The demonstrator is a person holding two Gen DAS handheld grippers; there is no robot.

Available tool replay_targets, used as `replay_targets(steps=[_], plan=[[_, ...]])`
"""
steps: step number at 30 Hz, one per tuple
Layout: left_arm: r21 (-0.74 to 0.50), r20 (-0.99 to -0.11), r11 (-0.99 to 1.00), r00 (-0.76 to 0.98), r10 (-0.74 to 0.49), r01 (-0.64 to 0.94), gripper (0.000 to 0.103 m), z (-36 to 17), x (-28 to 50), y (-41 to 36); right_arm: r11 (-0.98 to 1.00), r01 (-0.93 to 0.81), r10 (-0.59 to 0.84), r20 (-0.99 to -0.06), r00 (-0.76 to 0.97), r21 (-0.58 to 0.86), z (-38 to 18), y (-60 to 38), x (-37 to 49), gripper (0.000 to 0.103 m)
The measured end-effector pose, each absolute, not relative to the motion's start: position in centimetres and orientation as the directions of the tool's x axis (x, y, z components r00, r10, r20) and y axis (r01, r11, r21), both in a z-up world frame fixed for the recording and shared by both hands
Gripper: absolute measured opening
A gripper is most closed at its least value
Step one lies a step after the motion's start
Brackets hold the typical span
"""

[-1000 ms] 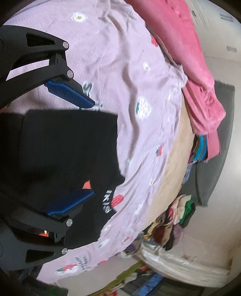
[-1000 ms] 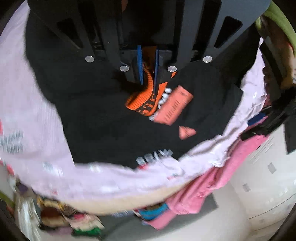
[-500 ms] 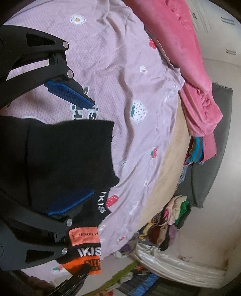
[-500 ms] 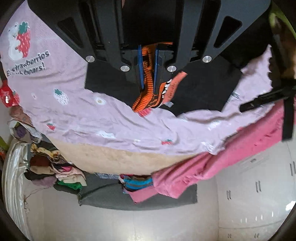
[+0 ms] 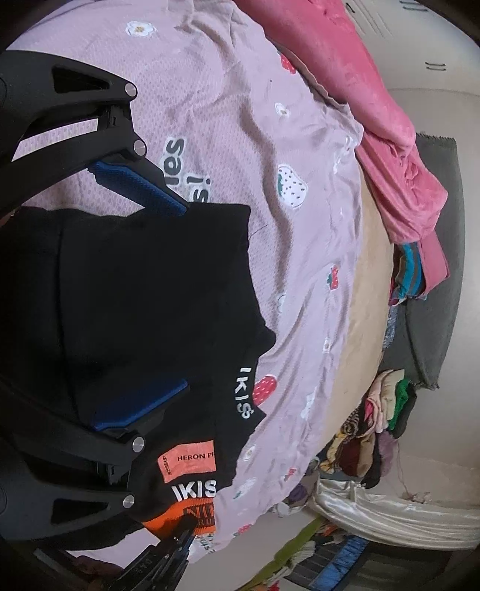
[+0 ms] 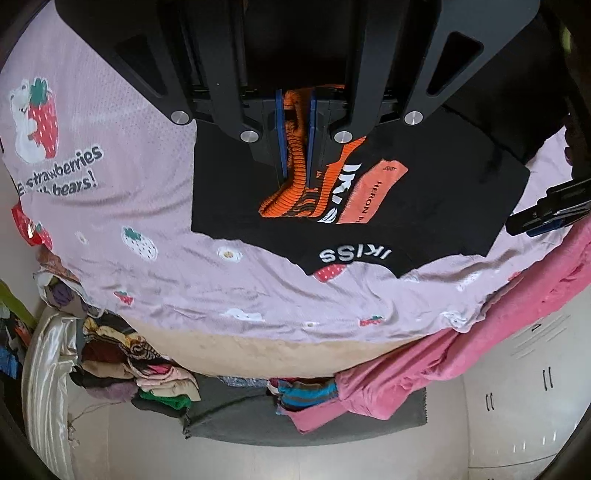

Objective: Fold small clothes
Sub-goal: 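Grasp the laid orange cuff with the right tool and straighten it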

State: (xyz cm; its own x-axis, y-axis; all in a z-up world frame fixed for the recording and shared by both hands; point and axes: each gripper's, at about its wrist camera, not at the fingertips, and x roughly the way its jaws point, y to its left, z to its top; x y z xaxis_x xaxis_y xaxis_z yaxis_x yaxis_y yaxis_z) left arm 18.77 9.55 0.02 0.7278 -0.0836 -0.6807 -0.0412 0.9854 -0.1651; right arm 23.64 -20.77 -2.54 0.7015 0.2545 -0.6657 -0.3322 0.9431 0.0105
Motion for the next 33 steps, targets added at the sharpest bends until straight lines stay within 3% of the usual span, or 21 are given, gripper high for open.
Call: replay_targets(steps=[10, 17, 19, 21, 23, 27, 29, 33], plan=[[-0.109, -0.699, 0.994, 0.709, -0.095, 0.026, 0.081, -0.7, 18.9, 7.2, 0.967, -0.255, 0.175, -0.682, 0.711, -0.018, -3.4, -21.7, 23.9, 0.01], [-0.118, -0.729, 0.99, 0.671, -0.137, 0.074, 0.081, -1.6, 19.2, 6.3, 0.948, -0.315, 0.255, -0.683, 0.685, 0.038, -3.1, -21.2, 23.4, 0.016], [-0.151, -0.752, 0.984, 0.636, -0.175, 0.093, 0.071, -2.3, 19.4, 6.4, 0.937, -0.347, 0.284, -0.686, 0.67, 0.049, -3.2, -20.3, 23.0, 0.019], [-0.166, -0.775, 0.981, 0.602, -0.192, 0.099, 0.047, -3.1, 19.7, 6.4, 0.924, -0.377, 0.311, -0.693, 0.65, 0.061, -3.5, -19.4, 22.8, 0.022], [-0.154, -0.799, 0.984, 0.573, -0.18, 0.094, 0.042, -4.0, 19.9, 6.3, 0.912, -0.405, 0.328, -0.701, 0.633, 0.062, -3.7, -18.2, 22.6, 0.022], [-0.164, -0.814, 0.983, 0.552, -0.183, 0.085, 0.041, -4.9, 19.9, 6.9, 0.89, -0.451, 0.363, -0.708, 0.606, 0.07, -4.0, -16.0, 22.6, 0.026], [-0.173, -0.813, 0.982, 0.551, -0.188, 0.081, 0.041, -5.0, 19.7, 7.1, 0.881, -0.468, 0.373, -0.715, 0.592, 0.072, -4.5, -15.4, 22.8, 0.041], [-0.185, -0.811, 0.98, 0.551, -0.197, 0.078, 0.041, -5.0, 19.4, 7.4, 0.904, -0.427, 0.292, -0.774, 0.561, 0.032, -6.8, -15.6, 23.9, 0.04]])
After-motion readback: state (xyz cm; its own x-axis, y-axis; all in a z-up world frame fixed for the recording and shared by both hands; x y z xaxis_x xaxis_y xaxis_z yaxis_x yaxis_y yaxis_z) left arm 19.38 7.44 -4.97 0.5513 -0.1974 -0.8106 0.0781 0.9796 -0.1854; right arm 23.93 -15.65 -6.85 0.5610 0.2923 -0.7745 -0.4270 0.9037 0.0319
